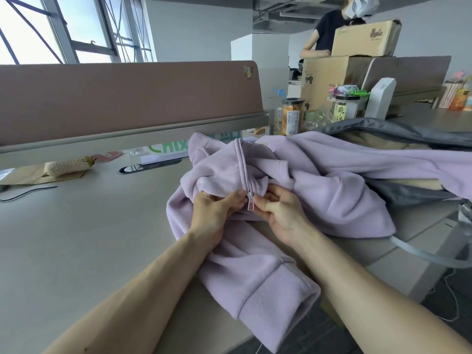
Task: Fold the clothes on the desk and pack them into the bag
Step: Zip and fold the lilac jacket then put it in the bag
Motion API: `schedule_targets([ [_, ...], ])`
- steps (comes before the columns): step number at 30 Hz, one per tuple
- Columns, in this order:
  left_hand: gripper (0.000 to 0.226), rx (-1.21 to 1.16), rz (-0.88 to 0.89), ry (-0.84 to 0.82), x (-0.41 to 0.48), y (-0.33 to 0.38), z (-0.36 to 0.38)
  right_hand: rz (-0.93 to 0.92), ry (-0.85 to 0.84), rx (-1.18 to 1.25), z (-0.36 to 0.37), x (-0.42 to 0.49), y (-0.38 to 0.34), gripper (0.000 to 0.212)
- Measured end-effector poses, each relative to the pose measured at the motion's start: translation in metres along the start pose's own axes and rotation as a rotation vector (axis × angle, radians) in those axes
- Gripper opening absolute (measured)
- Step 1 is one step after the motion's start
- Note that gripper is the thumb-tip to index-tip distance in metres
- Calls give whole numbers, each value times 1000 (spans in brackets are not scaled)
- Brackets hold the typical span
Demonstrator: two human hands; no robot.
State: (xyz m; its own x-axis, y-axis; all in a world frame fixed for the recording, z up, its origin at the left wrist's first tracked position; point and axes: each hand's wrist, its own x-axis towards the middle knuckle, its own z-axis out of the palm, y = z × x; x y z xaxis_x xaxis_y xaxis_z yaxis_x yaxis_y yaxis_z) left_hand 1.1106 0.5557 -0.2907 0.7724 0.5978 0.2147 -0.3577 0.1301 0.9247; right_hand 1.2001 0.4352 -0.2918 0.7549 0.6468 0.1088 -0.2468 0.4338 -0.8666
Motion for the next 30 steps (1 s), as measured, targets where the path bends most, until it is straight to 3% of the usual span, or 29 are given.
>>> schedule_targets([
  [11,6,-1,16,46,-2,3,3,2,20,18,0,2,0,26],
  [16,22,67,26,54,-4,4,5,11,18,33,1,1,0,25],
  [23,6,7,19,91,-3,5,6,4,49,31,0,2,0,24],
  [30,10,35,30,74,-5,5,7,-3,61,38,1,1,-1,24],
])
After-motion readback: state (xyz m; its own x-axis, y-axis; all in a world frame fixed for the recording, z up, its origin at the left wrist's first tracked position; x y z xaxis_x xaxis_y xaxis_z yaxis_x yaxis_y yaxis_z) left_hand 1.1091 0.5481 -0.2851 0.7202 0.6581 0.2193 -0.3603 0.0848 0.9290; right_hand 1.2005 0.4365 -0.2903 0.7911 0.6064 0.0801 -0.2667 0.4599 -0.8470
